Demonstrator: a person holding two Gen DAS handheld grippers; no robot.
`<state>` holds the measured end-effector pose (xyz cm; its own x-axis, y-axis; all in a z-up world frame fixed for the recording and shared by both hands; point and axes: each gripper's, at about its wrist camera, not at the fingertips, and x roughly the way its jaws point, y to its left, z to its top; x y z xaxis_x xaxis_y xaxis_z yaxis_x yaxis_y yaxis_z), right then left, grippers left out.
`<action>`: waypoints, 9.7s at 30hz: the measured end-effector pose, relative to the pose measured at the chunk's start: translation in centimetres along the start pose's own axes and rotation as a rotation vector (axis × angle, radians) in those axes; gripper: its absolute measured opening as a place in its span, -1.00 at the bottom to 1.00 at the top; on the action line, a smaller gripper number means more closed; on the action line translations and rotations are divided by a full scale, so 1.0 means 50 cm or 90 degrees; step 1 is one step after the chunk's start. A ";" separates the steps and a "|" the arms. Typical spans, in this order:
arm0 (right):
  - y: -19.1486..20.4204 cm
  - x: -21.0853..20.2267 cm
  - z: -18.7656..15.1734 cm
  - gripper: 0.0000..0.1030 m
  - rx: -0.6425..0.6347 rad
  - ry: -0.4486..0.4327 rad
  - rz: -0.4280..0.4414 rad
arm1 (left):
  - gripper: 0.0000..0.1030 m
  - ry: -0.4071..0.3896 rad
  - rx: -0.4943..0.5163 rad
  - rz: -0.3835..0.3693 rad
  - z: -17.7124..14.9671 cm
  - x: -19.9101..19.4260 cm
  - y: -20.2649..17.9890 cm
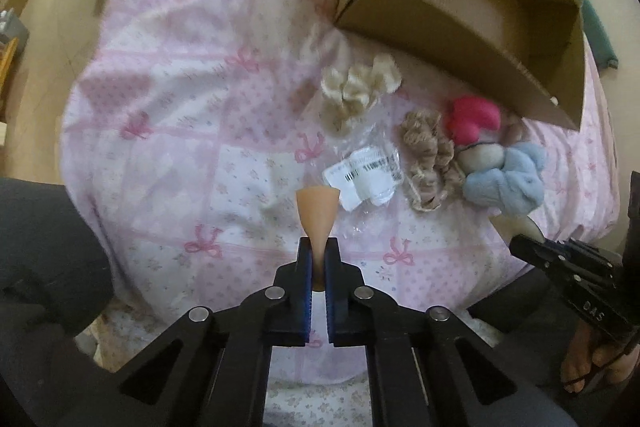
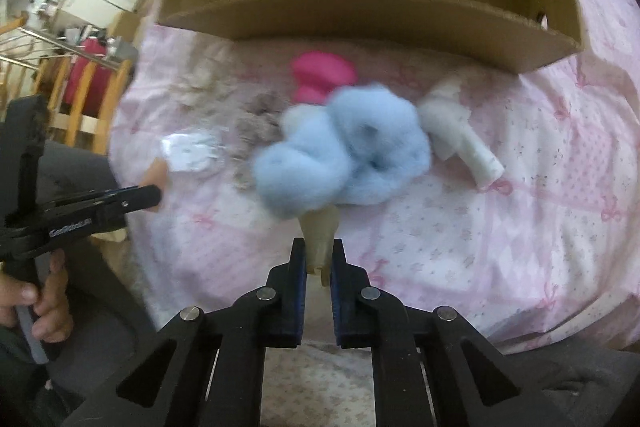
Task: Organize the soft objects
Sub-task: 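Carry the tube into the box with the left gripper and release it, then grasp the light-blue plush toy with the right gripper, then grasp the clear bag with the left gripper while the right gripper holds the plush, then lower the bag into the box with the left gripper while the right gripper drops the plush inside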
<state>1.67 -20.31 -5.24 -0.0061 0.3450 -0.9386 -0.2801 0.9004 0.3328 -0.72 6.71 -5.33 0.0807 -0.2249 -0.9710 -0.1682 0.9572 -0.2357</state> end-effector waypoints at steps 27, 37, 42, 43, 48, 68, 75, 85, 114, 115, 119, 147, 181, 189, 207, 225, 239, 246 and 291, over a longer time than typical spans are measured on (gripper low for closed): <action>-0.010 -0.275 0.060 -0.79 0.023 -0.324 0.032 | -0.91 -0.232 0.105 0.005 0.176 -0.167 -0.180; -0.056 -0.267 0.144 -0.79 0.053 -0.384 0.024 | -0.91 -0.274 0.155 0.000 0.272 -0.135 -0.232; -0.115 -0.203 0.162 -0.79 0.105 -0.372 -0.001 | -0.91 -0.268 0.176 -0.028 0.294 -0.076 -0.238; -0.129 -0.184 0.163 -0.79 0.119 -0.357 -0.006 | -0.91 -0.266 0.183 -0.027 0.297 -0.060 -0.237; -0.138 -0.141 0.172 -0.79 0.123 -0.316 -0.021 | -0.91 -0.287 0.201 0.018 0.306 -0.026 -0.237; -0.113 -0.113 0.196 -0.78 0.095 -0.290 -0.026 | -0.90 -0.281 0.173 0.002 0.288 0.006 -0.238; -0.097 -0.112 0.199 -0.78 0.077 -0.294 -0.013 | -0.77 -0.285 0.177 0.001 0.281 0.000 -0.242; -0.107 -0.118 0.190 -0.58 0.094 -0.298 0.003 | -0.49 -0.291 0.196 -0.001 0.275 -0.009 -0.259; -0.118 -0.161 0.172 0.57 0.135 -0.347 0.014 | 0.41 -0.336 0.154 0.025 0.263 -0.062 -0.217; -0.117 -0.164 0.168 0.57 0.136 -0.347 0.012 | 0.41 -0.337 0.155 0.032 0.260 -0.066 -0.213; -0.111 -0.173 0.151 0.56 0.134 -0.349 0.003 | 0.41 -0.340 0.148 0.042 0.247 -0.079 -0.198; -0.036 -0.035 0.042 0.67 0.101 -0.142 -0.038 | 0.41 -0.277 0.022 0.061 0.139 -0.063 -0.085; -0.051 -0.136 0.007 -0.50 0.111 -0.264 0.066 | 0.11 -0.088 -0.023 0.035 0.130 0.059 -0.045; -0.061 -0.106 0.018 -0.49 0.131 -0.232 0.044 | 0.09 -0.058 0.018 0.050 0.109 0.119 -0.108; -0.046 -0.087 0.032 -0.49 0.125 -0.220 0.033 | -0.59 -0.031 0.040 0.080 0.070 0.124 -0.102; -0.032 -0.147 -0.004 -0.48 0.117 -0.270 0.031 | -0.59 -0.164 0.039 0.063 0.008 -0.047 -0.092; -0.050 -0.267 0.058 -0.48 0.103 -0.345 0.020 | -0.59 -0.261 0.099 0.052 0.128 -0.164 -0.177; -0.051 -0.232 0.109 -0.47 0.092 -0.349 0.012 | -0.59 -0.269 0.130 0.064 0.188 -0.129 -0.214; -0.102 -0.087 0.198 -0.38 0.105 -0.273 -0.050 | -0.60 -0.263 0.184 0.053 0.292 0.020 -0.257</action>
<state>12.62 -23.79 -1.98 0.4158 0.3217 -0.8506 -0.1069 0.9462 0.3055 15.86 -3.14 -2.70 0.4706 -0.1099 -0.8755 0.0825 0.9933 -0.0804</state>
